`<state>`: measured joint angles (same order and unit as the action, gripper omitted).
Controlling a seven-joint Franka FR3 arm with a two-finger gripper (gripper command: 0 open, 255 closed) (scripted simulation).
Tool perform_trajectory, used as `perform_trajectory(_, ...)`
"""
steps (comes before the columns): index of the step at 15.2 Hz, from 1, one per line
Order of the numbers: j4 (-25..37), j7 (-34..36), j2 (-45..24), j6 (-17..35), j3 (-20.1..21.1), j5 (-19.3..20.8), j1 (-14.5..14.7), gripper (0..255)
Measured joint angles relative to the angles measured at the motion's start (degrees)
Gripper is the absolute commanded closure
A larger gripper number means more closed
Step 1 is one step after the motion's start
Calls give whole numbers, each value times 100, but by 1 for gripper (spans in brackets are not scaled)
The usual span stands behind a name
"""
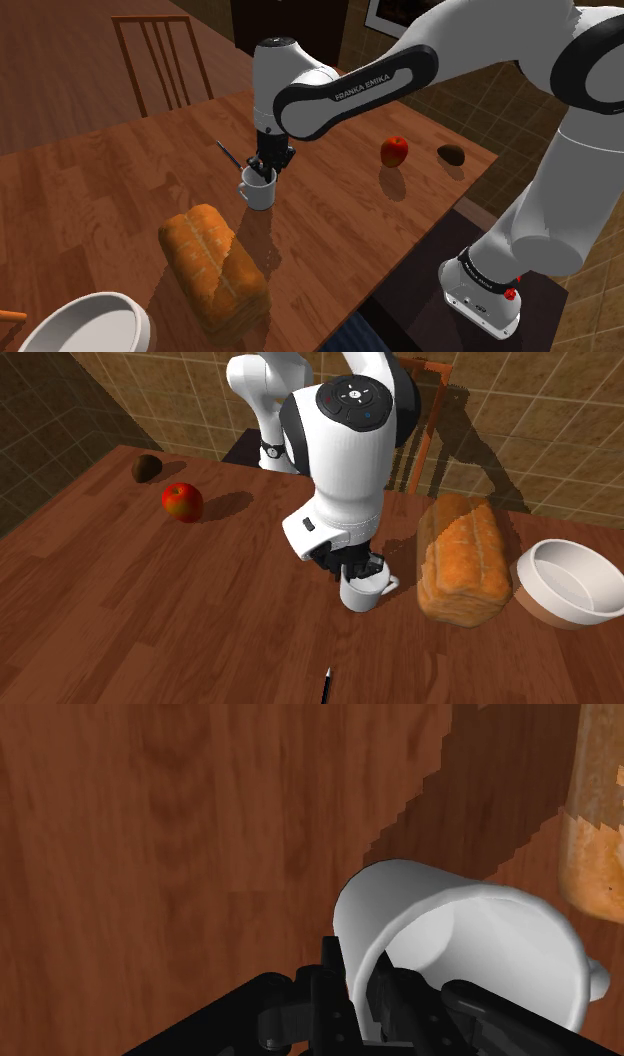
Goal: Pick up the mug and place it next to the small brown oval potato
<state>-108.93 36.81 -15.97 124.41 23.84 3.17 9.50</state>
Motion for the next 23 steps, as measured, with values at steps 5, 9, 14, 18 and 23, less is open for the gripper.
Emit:
perform_trajectory(5,176,-53,163,-327,22,-80,-34,255)
perform_trajectory(9,346,-80,295,-618,40,-142,-51,255)
perform_trajectory(14,588,-96,411,-966,57,-196,-61,255)
perform_trajectory(18,802,-99,482,-1245,67,-226,-63,255)
perform_trajectory(23,1115,-98,541,-1612,77,-253,-63,255)
